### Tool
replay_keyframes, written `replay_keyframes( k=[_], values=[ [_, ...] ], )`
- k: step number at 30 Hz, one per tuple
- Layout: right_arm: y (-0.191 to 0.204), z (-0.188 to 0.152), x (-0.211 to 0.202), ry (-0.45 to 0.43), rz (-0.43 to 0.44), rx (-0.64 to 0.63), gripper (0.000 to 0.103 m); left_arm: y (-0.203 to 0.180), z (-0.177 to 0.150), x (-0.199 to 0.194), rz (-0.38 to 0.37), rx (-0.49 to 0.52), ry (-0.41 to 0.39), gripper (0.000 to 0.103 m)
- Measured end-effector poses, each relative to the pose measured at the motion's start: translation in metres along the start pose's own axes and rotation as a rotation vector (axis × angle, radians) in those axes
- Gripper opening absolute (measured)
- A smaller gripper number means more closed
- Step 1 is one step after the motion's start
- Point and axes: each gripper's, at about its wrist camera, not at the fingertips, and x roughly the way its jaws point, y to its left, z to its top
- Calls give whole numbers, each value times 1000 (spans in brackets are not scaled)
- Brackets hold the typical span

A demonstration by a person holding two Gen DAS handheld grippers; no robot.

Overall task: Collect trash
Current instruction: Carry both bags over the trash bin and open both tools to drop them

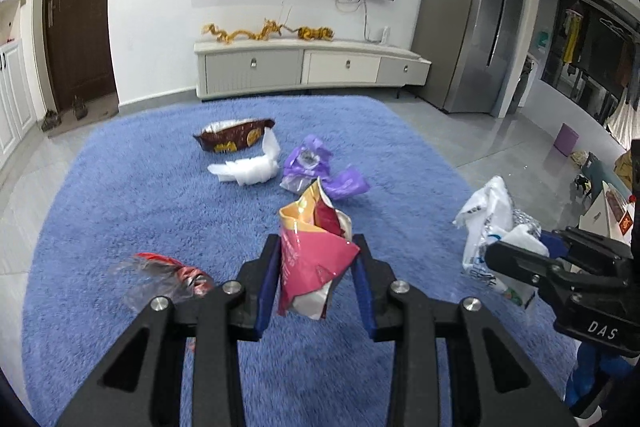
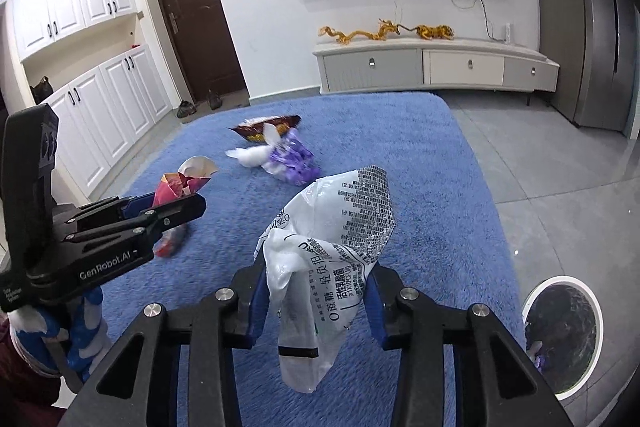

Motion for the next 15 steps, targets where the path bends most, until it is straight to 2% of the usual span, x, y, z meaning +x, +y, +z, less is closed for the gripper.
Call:
replay_keyframes(
  k=[15],
  values=[
    [24, -2, -64, -148, 7, -37, 37, -24, 1, -81, 26, 44, -130, 32]
  ],
)
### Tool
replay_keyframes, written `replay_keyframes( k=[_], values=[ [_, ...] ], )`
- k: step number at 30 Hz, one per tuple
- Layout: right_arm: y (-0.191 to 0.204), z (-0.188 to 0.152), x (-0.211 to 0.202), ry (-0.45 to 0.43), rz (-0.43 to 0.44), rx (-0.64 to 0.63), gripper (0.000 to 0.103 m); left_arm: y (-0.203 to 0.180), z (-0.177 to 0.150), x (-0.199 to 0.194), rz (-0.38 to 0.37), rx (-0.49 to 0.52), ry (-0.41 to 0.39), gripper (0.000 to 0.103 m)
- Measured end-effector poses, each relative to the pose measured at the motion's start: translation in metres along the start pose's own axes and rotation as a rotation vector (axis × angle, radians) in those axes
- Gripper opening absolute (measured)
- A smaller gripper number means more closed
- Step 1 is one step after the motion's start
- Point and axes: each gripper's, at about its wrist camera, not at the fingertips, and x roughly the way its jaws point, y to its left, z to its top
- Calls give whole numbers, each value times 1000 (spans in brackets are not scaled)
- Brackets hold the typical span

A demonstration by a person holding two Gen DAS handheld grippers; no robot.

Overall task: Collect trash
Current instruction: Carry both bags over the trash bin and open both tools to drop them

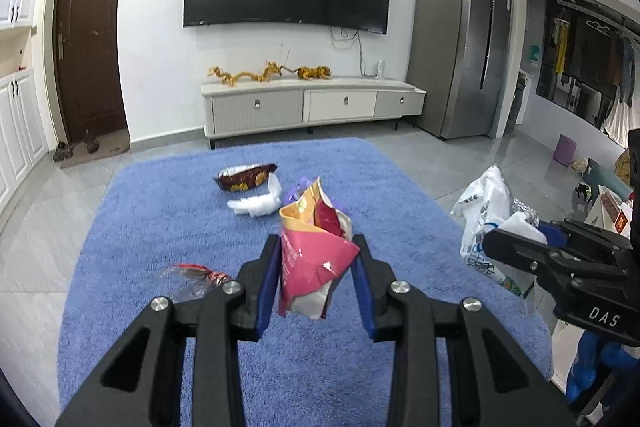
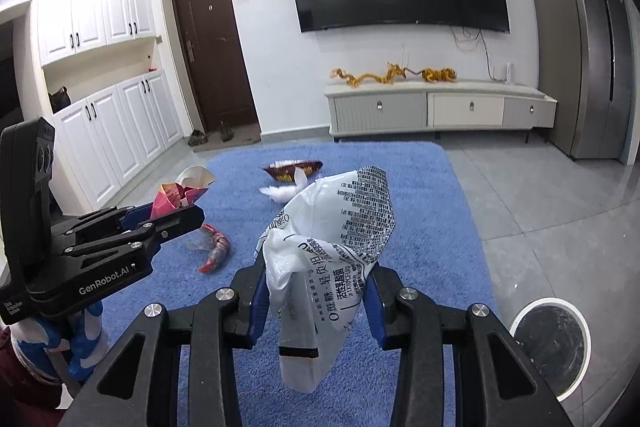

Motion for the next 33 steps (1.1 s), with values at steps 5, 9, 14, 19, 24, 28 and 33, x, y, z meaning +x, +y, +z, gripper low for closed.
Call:
replay_keyframes(
  k=[5, 9, 14, 19, 24, 28, 33],
  values=[
    [-14, 1, -21, -55, -18, 19, 37, -22, 9, -7, -4, 47, -12, 32],
    [-33, 0, -35, -96, -38, 50, 37, -42, 17, -6, -16, 83, -12, 32],
    [-66, -6, -51, -133, -83, 102, 37, -76, 28, 8, -58, 142, 7, 32],
    [-109, -18, -69, -156, -151, 178, 37, -120, 37, 36, -141, 197, 54, 32],
    [-167, -37, -85, -153, -248, 303, 37, -176, 41, 74, -223, 265, 113, 32],
    [-215, -55, -90, -129, -310, 413, 37, -223, 41, 109, -282, 329, 165, 33],
    [-268, -76, -79, -77, -372, 513, 37, -281, 35, 157, -343, 404, 232, 33]
  ],
)
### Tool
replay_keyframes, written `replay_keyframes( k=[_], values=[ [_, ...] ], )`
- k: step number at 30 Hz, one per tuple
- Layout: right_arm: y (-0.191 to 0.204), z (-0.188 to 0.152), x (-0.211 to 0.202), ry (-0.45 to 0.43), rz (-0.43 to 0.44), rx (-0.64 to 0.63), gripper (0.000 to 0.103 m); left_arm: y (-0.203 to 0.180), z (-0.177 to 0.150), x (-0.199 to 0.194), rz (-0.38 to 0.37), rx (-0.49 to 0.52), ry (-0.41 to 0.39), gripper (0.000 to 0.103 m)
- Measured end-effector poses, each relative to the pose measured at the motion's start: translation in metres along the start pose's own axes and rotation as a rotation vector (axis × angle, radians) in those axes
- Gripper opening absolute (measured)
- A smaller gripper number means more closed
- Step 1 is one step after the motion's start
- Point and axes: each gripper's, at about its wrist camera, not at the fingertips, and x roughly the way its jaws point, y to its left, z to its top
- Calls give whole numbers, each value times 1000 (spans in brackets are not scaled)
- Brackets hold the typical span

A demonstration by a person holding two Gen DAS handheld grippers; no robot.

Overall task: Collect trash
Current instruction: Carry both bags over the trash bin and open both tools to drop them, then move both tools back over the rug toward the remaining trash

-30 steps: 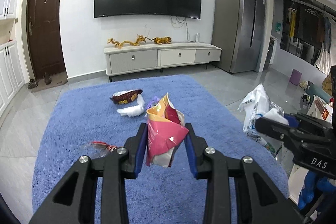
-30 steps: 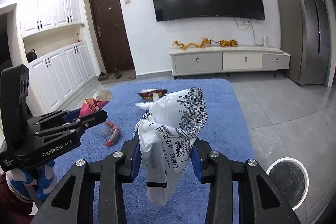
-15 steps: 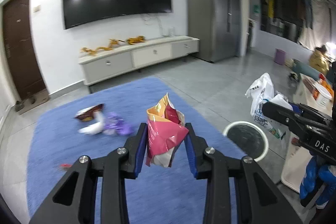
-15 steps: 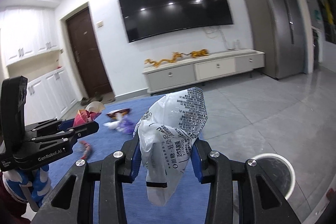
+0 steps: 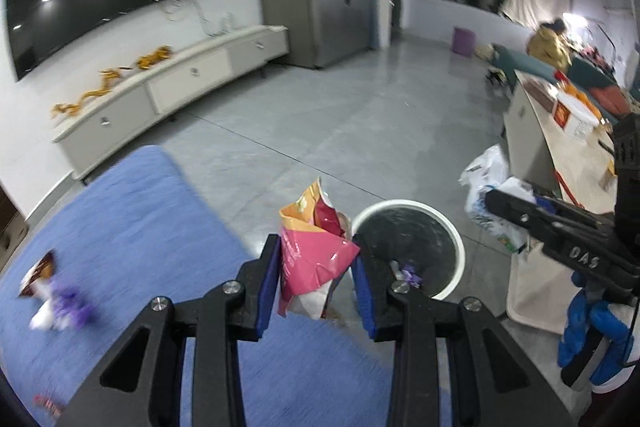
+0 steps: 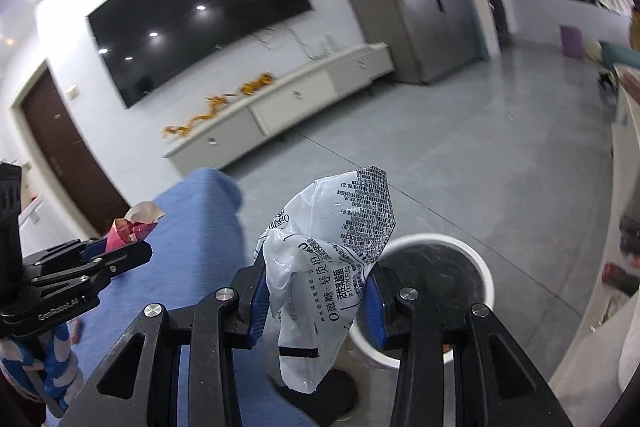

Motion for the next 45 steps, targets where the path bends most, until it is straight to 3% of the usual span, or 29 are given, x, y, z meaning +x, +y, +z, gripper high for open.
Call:
replay_keyframes(
  k=[8, 12, 16, 18, 20, 23, 33, 45],
  values=[
    [-65, 1, 60, 116, -117, 84, 39, -40, 29, 109, -76, 46, 131, 33],
    [-78, 0, 81, 166, -152, 103, 41, -55, 34, 147, -94, 60, 177, 33],
    [-95, -3, 90, 192, -188, 136, 46, -61, 40, 172, -147, 10, 224, 34],
    [-96, -2, 94, 194, -202, 141, 57, -62, 41, 181, -187, -27, 247, 41],
    [-96, 0, 98, 201, -216, 143, 58, -59, 41, 183, -203, -56, 240, 51],
    [-100, -1, 97, 208, -238, 160, 58, -56, 41, 182, -223, -82, 240, 52],
    [-97, 6, 70, 146, -265, 230, 58, -49, 36, 143, -164, -125, 175, 52],
    [-22, 26, 8, 21, -258, 113, 63, -19, 22, 43, -22, -167, -3, 57]
  ],
)
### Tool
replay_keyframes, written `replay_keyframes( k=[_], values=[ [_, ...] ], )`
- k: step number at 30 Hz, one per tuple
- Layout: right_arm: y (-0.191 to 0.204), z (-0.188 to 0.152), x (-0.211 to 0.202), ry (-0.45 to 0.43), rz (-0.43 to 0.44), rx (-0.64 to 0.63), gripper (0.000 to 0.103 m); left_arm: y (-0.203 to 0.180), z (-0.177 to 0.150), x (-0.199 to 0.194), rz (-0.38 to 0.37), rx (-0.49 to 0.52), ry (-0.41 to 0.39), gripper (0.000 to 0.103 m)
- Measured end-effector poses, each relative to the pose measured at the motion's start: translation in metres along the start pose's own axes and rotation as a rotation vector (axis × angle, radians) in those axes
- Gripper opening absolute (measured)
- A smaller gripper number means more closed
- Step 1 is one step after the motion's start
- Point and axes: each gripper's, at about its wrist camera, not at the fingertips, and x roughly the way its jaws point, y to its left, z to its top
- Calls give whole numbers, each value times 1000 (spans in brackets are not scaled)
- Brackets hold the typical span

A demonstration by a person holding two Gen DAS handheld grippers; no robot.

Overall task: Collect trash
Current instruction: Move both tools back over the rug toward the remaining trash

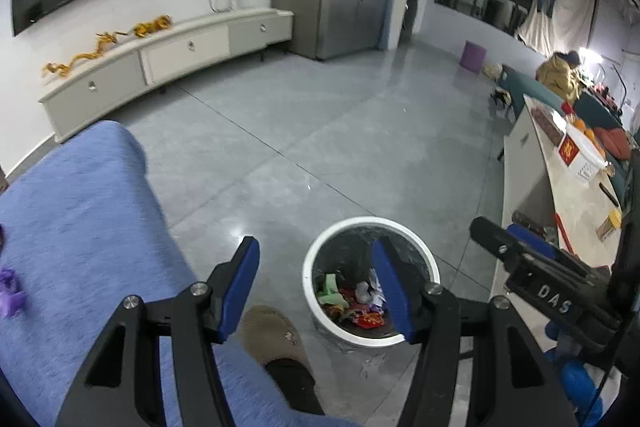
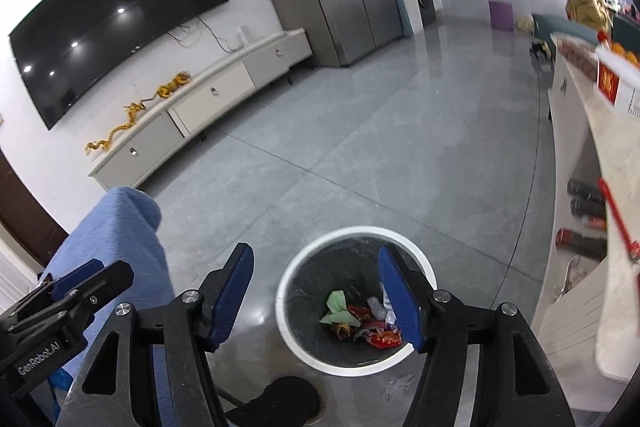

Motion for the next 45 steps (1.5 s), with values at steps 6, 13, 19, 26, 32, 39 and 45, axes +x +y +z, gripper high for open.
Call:
replay_keyframes(
  k=[6, 13, 19, 26, 32, 39, 45],
  values=[
    [30, 2, -39, -72, 25, -52, 65, 20, -8, -54, 36, -28, -91, 57],
    [66, -1, -72, -122, 52, -122, 68, 40, -18, -112, 65, -53, -207, 76],
    [91, -9, -92, -147, 79, -183, 69, 57, -28, -153, 78, -85, -267, 76],
    [118, -16, -117, -187, 114, -240, 71, 75, -43, -199, 118, -125, -338, 76],
    [141, -24, -141, -227, 139, -293, 74, 89, -58, -231, 143, -163, -386, 76],
    [175, -35, -166, -275, 165, -365, 77, 102, -75, -269, 175, -191, -457, 76],
    [194, -43, -179, -307, 177, -406, 78, 118, -89, -292, 204, -235, -497, 76]
  ],
)
